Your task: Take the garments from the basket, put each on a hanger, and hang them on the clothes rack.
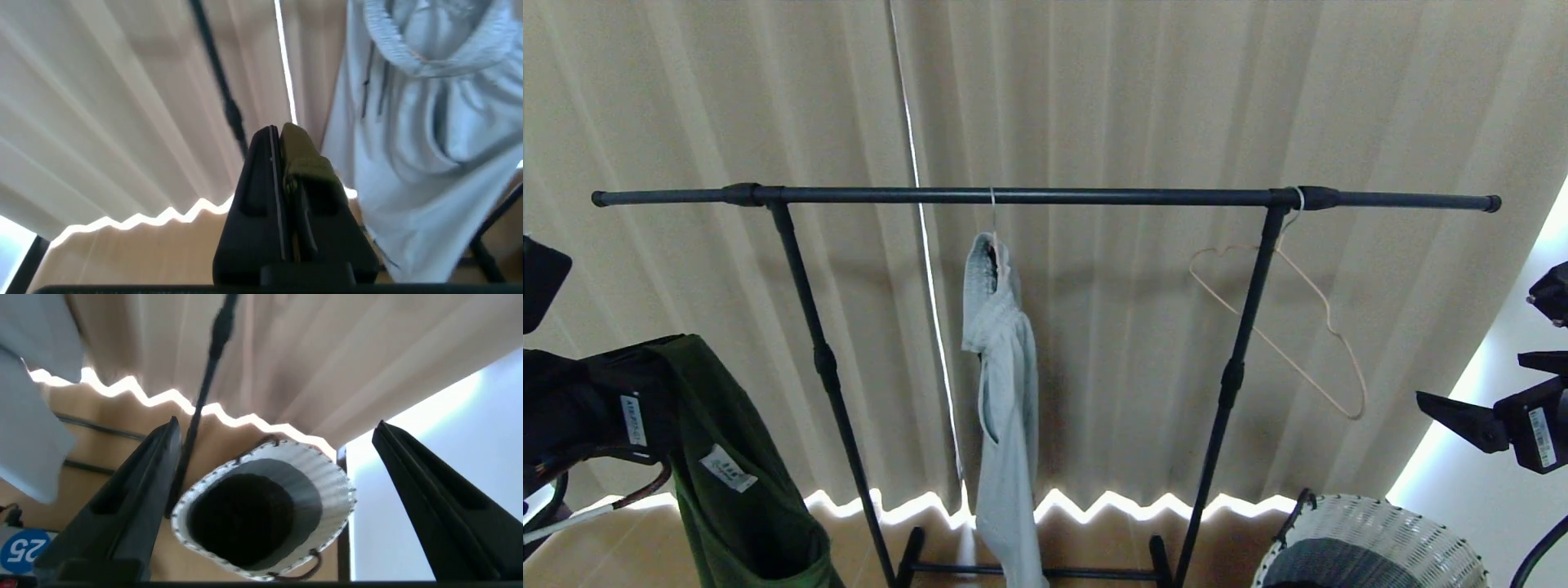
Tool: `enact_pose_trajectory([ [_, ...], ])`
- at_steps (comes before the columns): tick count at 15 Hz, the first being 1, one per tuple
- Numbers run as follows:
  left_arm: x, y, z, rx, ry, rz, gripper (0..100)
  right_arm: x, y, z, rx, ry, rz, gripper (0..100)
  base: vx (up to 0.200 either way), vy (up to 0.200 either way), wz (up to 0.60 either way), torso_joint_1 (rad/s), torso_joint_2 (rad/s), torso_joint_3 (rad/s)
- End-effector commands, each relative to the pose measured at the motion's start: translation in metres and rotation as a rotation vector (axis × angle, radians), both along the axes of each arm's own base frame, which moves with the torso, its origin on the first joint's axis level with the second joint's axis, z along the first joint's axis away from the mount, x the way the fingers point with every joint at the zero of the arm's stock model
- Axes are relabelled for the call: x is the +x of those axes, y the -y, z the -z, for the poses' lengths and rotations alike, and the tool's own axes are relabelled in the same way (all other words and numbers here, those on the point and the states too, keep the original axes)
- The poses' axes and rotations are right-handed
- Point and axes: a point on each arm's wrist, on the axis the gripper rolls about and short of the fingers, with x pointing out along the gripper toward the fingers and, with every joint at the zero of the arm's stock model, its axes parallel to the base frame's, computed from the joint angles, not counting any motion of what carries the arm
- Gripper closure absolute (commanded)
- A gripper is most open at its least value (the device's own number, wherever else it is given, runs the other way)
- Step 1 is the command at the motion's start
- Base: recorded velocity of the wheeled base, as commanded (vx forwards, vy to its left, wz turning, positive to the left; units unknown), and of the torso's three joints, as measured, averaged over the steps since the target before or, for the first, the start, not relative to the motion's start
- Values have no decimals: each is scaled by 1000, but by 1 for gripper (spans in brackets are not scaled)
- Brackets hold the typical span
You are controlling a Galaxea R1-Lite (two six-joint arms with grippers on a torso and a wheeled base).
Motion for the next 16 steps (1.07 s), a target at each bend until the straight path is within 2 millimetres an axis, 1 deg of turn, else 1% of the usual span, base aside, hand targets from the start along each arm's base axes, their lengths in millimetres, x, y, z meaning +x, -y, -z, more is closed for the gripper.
enact_pose_trajectory([
  [1, 0, 0, -1, -2, 4, 3, 100, 0, 0, 0, -1, -1, -2, 0, 0, 0, 0, 0, 0, 0],
  [4, -3, 0, -1, -6, 10, 7, 100, 0, -1, 0, 3, 1, -9, 0, 0, 0, 0, 0, 0, 0],
  [6, -4, 0, 0, -9, 7, 6, 100, -3, -6, -2, 16, 12, -56, 0, 0, 0, 0, 0, 0, 0],
  [10, -4, 0, 1, -9, 4, 5, 100, -1, -10, -4, 18, 27, -79, 0, 200, 0, 0, -7, -1, 5],
  [12, -4, 0, 2, -6, 1, 7, 100, 4, -11, -4, 20, 50, -81, 0, 200, 0, 0, 10, 7, -2],
  [13, -4, 0, 4, -2, -6, 7, 100, 11, -12, -2, 20, 44, -81, 0, 200, 0, 0, -2, -2, 7],
  [15, -4, 0, 6, 2, -15, 10, 100, 23, -13, 3, 20, 27, -80, 0, 0, 0, 0, 0, 0, 0],
  [16, -4, 0, 7, 3, -17, 11, 100, 35, -15, 9, 19, 10, -79, 0, 0, 0, 0, 0, 0, 0],
])
